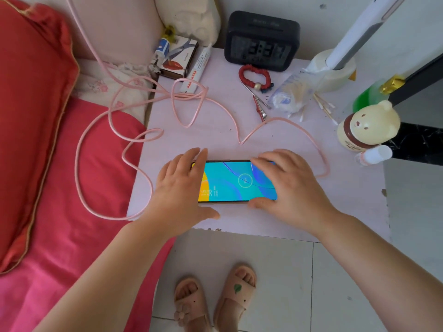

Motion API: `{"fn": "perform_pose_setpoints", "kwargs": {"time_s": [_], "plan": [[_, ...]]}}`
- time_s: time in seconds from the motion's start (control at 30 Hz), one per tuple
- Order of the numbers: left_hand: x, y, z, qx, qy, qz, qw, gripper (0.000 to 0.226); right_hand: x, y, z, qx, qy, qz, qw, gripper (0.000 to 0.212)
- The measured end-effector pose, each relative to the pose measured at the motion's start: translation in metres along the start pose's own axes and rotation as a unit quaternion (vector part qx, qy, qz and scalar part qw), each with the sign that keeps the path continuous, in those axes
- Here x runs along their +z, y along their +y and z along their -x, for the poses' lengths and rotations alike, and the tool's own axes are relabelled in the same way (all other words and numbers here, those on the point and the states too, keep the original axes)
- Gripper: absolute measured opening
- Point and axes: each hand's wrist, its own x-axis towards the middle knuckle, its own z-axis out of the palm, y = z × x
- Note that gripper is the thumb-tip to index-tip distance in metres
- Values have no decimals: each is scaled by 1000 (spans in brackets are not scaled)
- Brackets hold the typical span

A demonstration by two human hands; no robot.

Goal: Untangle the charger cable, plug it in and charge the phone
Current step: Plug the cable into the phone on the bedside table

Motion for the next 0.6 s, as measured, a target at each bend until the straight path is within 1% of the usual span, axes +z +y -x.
{"fn": "perform_pose_setpoints", "kwargs": {"time_s": [0.1,0.17,0.27,0.37,0.6], "plan": [[-1,-6,7,-19,-3,13,1000,117,2,-11,-11,-9,-79,40,996,100],[0,-8,9,-29,0,21,999,114,4,-15,-17,-21,-94,61,993,104],[1,-10,9,-33,7,24,999,111,6,-20,-23,-27,-95,73,992,103],[1,-10,9,-28,11,18,999,108,6,-22,-28,-22,-103,62,993,100],[1,-6,6,-46,4,21,999,104,3,-23,-37,-23,-130,78,988,97]]}}
